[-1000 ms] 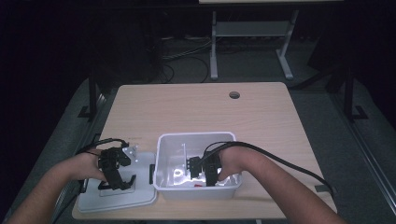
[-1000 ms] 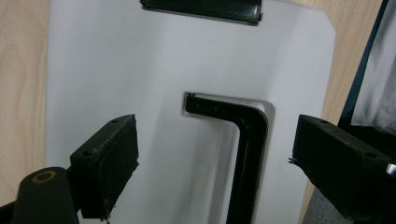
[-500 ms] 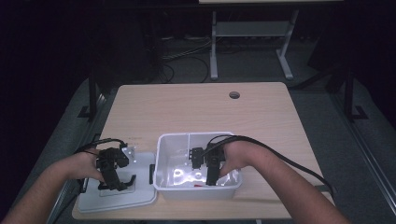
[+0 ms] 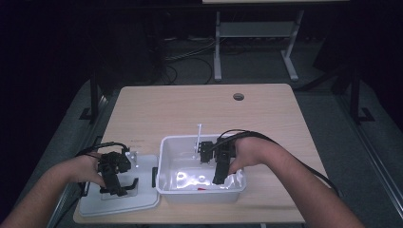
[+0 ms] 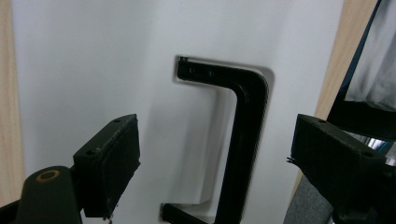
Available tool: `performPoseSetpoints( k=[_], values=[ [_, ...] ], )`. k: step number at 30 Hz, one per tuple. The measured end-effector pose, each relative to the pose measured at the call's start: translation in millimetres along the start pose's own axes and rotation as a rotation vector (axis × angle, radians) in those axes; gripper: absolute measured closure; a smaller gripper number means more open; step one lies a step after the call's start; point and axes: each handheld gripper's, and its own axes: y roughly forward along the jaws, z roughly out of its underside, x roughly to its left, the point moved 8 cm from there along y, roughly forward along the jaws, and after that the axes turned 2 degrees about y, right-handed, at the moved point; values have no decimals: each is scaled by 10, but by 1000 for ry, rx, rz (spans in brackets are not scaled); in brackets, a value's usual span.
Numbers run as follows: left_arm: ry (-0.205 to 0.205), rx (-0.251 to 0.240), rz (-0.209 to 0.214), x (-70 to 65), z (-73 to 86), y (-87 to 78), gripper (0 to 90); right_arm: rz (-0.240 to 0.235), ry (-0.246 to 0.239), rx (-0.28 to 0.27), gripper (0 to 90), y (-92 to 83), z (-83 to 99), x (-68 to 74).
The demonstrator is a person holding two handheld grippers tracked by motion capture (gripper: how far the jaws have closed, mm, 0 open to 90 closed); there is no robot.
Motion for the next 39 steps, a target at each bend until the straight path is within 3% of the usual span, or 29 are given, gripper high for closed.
performPoseSetpoints(
  k=[13, 25, 31, 39],
  values=[
    [-17, -16, -12, 8, 31, -13, 163, 89, 60, -113, 153, -462, 224, -72],
    [-23, -27, -14, 20, 20, -22, 163, 145, 129, -80, 158, -683, 704, -146],
    [-26, -27, -15, 24, 16, -17, 163, 161, 202, -56, 159, -624, 1020, -229],
    [-25, -35, -28, 41, 4, -14, 163, 154, 292, -68, 159, -349, 1376, -284]
  ],
)
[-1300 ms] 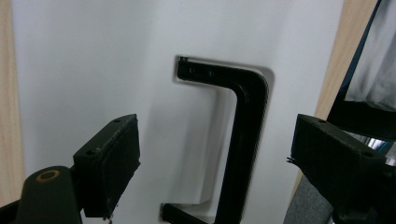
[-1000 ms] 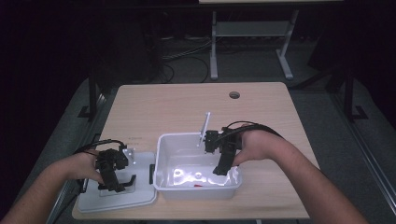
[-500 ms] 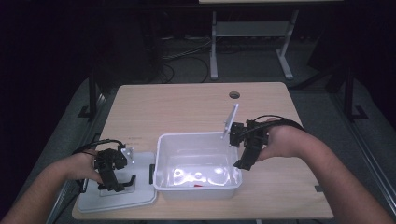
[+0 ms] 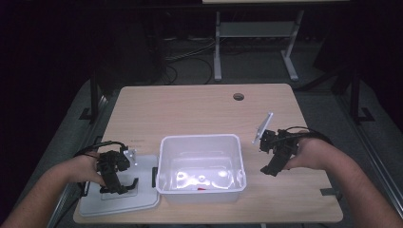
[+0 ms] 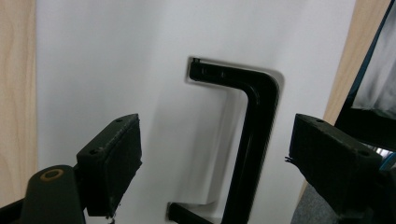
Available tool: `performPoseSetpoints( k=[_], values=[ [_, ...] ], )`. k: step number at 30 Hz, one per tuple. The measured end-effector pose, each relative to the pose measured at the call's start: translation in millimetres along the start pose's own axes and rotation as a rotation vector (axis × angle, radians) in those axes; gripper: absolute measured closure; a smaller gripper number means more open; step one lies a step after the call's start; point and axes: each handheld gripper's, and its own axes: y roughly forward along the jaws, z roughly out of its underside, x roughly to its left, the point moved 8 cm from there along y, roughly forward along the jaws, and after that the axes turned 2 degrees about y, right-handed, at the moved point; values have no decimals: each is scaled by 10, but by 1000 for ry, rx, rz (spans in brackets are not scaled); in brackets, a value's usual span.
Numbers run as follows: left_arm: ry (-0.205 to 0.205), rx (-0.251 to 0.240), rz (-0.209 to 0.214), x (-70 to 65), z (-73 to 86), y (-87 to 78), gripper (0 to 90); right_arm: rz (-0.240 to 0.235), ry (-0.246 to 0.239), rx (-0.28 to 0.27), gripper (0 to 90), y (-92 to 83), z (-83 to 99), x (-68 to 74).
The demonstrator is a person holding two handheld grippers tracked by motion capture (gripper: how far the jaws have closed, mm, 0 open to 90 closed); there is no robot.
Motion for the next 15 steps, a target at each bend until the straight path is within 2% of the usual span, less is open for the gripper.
performPoseSetpoints(
  k=[8, 11, 15],
  values=[
    [2, -4, -4, 3, 9, 24, 163, 11, 104, -13, 159, 402, 312, -80],
    [0, -9, -6, 6, 13, 21, 163, 3, 149, -37, 161, 514, 421, -103],
    [-4, -14, -6, 9, 10, 8, 163, 2, 187, -59, 160, 629, 528, -116]
  ],
)
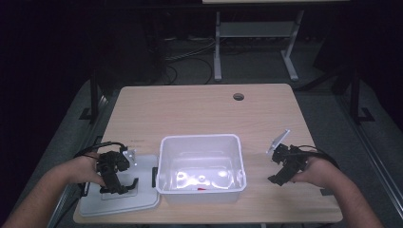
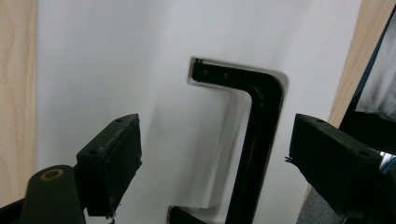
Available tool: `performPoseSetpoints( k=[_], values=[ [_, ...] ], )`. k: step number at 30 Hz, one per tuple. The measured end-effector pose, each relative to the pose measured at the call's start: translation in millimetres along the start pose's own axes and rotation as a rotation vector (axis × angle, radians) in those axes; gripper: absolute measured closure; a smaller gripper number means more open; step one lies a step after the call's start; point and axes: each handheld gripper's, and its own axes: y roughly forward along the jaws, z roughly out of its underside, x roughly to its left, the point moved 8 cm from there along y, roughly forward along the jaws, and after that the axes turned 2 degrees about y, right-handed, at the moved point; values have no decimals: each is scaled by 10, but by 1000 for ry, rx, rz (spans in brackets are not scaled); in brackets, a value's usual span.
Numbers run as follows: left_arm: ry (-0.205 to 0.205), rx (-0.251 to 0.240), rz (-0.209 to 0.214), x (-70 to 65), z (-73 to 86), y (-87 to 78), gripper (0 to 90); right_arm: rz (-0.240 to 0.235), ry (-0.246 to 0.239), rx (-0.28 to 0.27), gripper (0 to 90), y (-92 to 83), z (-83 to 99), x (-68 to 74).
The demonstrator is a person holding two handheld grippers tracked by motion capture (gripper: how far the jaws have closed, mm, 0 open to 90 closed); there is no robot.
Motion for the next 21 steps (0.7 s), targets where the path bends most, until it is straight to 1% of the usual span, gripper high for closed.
performPoseSetpoints(
  k=[1, 3, 5, 6, 7, 8, 9, 12, 13, 15, 16, 17, 18, 21],
  values=[
    [0, -1, 0, -1, -3, -5, 163, 7, 4, -1, 159, 17, 22, -7],
    [0, -2, 1, -6, -8, -11, 163, 6, 18, -14, 156, 38, 51, -17],
    [0, -4, -1, -10, -12, -6, 163, 11, 41, -33, 155, 46, 77, -33],
    [1, -2, -2, -10, -11, -2, 163, 6, 57, -40, 154, 54, 95, -34],
    [2, -1, -3, -12, -10, 2, 163, 9, 59, -41, 153, 68, 120, -44],
    [4, 1, -2, -13, -9, 5, 163, 5, 74, -40, 152, 86, 142, -40],
    [3, 2, -2, -18, -9, 7, 163, 9, 76, -37, 151, 101, 168, -51],
    [2, 2, -3, -16, -7, 8, 163, 6, 103, -42, 149, 134, 225, -54],
    [-1, 1, -2, -13, -5, 7, 163, 17, 111, -44, 149, 145, 245, -65],
    [-3, -1, -2, -7, -3, 10, 168, 17, 131, -56, 149, 174, 286, -81],
    [-3, -2, -2, -5, -2, 12, 182, 25, 142, -58, 149, 190, 312, -97],
    [-2, -2, -2, -6, -1, 14, 183, 30, 158, -67, 149, 200, 331, -110],
    [-1, -2, -6, -5, 0, 19, 187, 24, 173, -82, 149, 208, 346, -114],
    [-3, -4, -8, -2, 6, 31, 186, 26, 207, -115, 148, 227, 383, -116]
  ],
)
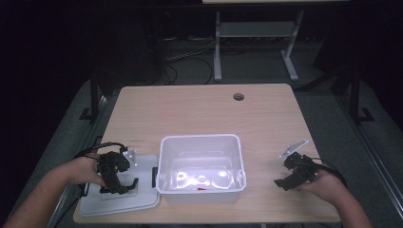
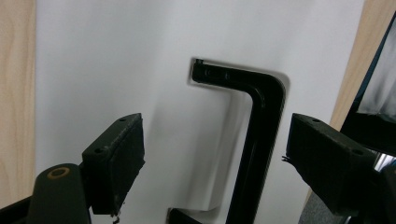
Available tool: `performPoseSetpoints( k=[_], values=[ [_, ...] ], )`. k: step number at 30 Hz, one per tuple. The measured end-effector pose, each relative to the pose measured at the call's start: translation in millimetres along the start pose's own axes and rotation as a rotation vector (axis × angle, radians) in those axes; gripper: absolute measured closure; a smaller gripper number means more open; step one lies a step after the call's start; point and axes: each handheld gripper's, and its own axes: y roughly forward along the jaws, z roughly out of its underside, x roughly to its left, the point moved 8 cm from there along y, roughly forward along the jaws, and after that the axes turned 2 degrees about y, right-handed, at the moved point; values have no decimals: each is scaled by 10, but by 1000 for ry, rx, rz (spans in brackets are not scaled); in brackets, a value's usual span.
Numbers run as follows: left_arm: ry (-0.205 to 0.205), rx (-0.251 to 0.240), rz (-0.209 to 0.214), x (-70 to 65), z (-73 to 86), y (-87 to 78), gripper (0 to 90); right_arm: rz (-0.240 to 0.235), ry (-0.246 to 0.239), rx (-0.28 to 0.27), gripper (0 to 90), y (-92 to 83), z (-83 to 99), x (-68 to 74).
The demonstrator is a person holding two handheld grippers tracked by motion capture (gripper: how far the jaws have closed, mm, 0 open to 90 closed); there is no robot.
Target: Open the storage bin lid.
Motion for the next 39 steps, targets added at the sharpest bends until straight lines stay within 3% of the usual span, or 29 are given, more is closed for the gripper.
performPoseSetpoints(
  k=[11, 16, 22, 27, 33, 39],
  values=[
    [-2, -14, -8, -1, 15, 23, 186, 29, 72, -79, 144, 68, 109, -49],
    [3, -16, -9, -2, 25, 39, 188, 58, 132, -160, 144, 67, 121, -106],
    [6, -12, -12, -2, 46, 49, 195, 92, 241, -283, 144, 60, 184, -198],
    [19, -6, -9, -41, 47, 54, 200, 164, 301, -349, 145, 73, 259, -272],
    [34, -11, -62, -55, 40, 55, 298, 179, 336, -376, 148, 114, 305, -281],
    [38, -34, -87, -70, 35, 14, 377, 146, 340, -387, 147, 99, 299, -234]
  ],
)
